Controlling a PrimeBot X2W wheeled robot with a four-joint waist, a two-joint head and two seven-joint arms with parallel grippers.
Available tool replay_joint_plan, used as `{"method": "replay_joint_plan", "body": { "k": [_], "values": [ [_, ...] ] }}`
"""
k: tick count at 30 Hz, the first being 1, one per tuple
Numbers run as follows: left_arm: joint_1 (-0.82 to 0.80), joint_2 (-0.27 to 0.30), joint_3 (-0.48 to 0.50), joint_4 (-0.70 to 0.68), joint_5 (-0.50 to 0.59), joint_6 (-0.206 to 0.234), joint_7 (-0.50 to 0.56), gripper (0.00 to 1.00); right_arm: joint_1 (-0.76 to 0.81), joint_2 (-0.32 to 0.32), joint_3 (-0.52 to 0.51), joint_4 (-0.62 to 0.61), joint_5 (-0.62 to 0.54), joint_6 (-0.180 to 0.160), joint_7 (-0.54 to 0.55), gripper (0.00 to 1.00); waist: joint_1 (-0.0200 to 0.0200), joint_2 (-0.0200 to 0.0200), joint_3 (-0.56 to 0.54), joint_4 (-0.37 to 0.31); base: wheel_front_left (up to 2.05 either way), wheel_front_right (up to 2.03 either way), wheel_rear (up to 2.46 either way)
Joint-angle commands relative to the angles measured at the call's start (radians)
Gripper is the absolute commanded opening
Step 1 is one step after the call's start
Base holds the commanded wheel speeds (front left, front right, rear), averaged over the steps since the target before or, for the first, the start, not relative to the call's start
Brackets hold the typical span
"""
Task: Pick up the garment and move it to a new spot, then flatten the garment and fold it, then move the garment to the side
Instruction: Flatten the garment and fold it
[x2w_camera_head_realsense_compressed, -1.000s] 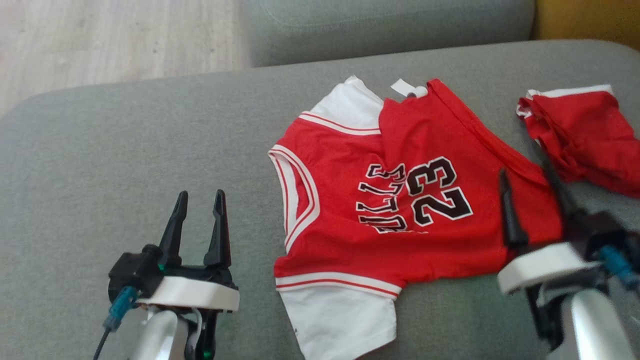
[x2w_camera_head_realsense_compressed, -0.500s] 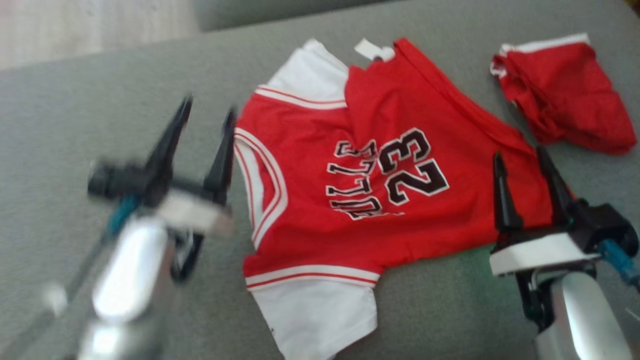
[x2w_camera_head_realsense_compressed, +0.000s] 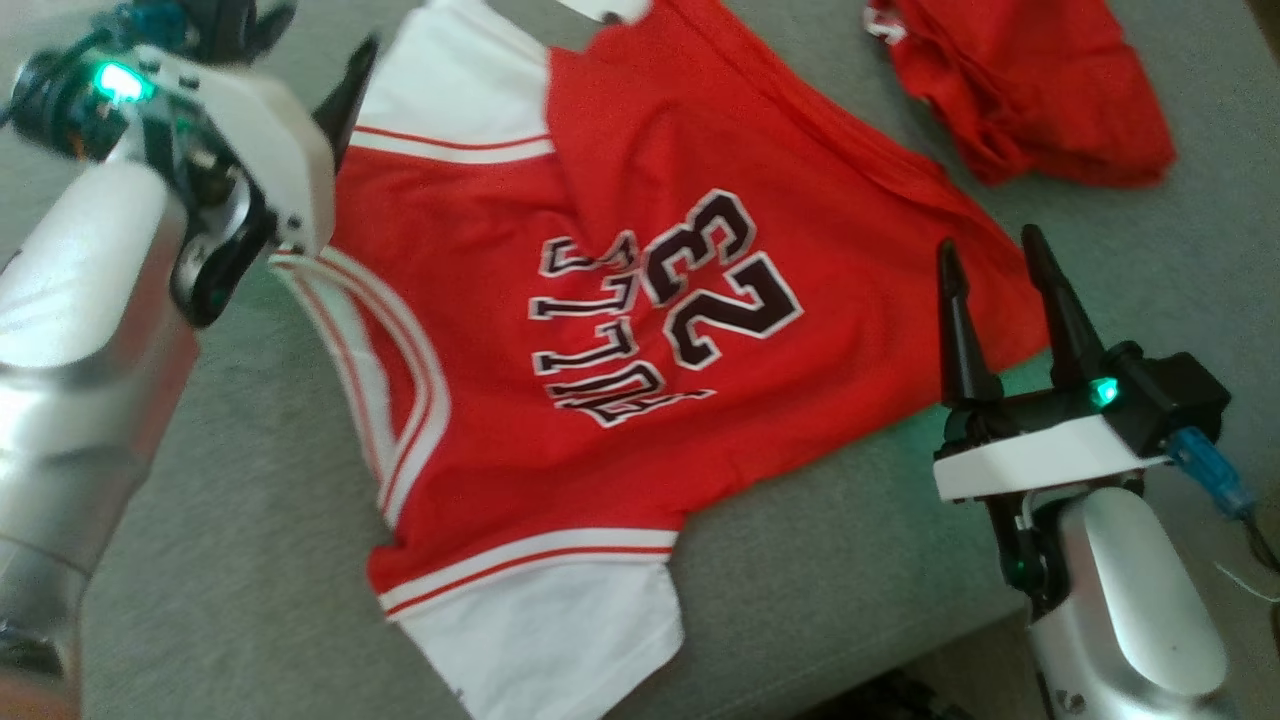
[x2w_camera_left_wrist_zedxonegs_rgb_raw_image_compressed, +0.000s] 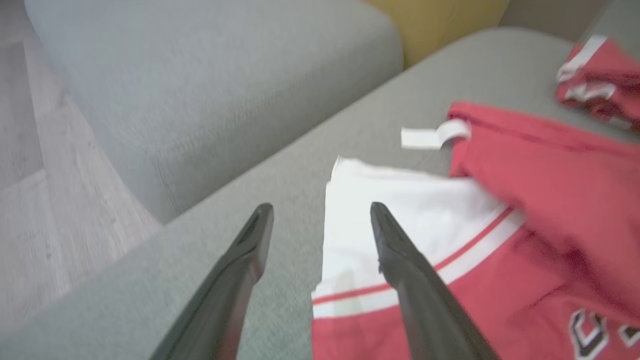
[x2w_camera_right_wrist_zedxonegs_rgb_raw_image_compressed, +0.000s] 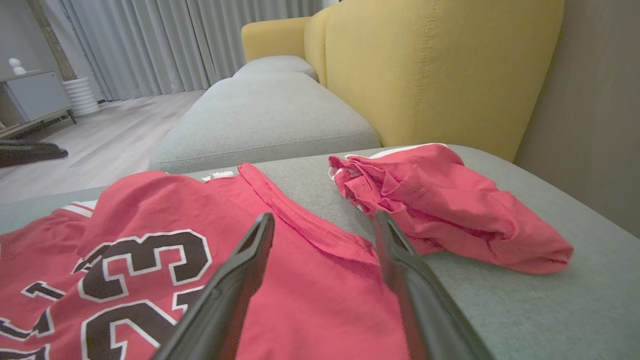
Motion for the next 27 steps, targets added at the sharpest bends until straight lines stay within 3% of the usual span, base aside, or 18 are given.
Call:
{"method": "replay_joint_plan", "body": {
  "k": [1,7,16,17,18,21,27],
  "values": [
    [-0.053,0.051,0.008,-0.008,-0.013,0.002,0.024,1.0,-0.017,-0.005,0.028,-0.025,0.009,-0.001,-0.011,1.0,-0.0002,0.0,0.037,-0.048,0.0,0.0,0.0],
    [-0.068,0.106,-0.086,0.079,-0.075,0.002,0.101,1.0,-0.017,-0.005,0.036,-0.026,0.027,-0.001,-0.013,1.0,-0.0002,0.0,0.045,-0.092,0.0,0.0,0.0],
    [-0.051,0.126,-0.192,0.079,-0.211,0.002,0.19,1.0,-0.001,-0.005,0.028,-0.028,0.021,-0.001,-0.014,1.0,-0.0002,0.0,0.03,-0.099,0.0,0.0,0.0],
    [-0.047,0.127,-0.2,0.076,-0.236,0.002,0.213,0.89,-0.002,-0.005,0.027,-0.026,0.019,-0.001,-0.014,1.0,-0.0002,0.0,0.027,-0.098,0.0,0.0,0.0],
    [-0.041,0.131,-0.217,0.067,-0.284,0.002,0.265,0.0,-0.003,-0.005,0.027,-0.024,0.017,-0.001,-0.014,1.0,-0.0002,0.0,0.023,-0.097,0.0,0.0,0.0],
    [-0.05,0.152,-0.237,0.05,-0.309,0.002,0.285,0.0,-0.003,-0.005,0.028,-0.023,0.017,-0.001,-0.014,1.0,-0.0002,0.0,0.018,-0.096,0.0,0.0,0.0],
    [-0.117,0.19,-0.236,0.108,-0.223,0.028,0.144,0.0,-0.001,-0.005,0.03,-0.02,0.016,-0.001,-0.014,1.0,-0.0002,0.0,0.011,-0.098,0.0,0.0,0.0]
  ]
}}
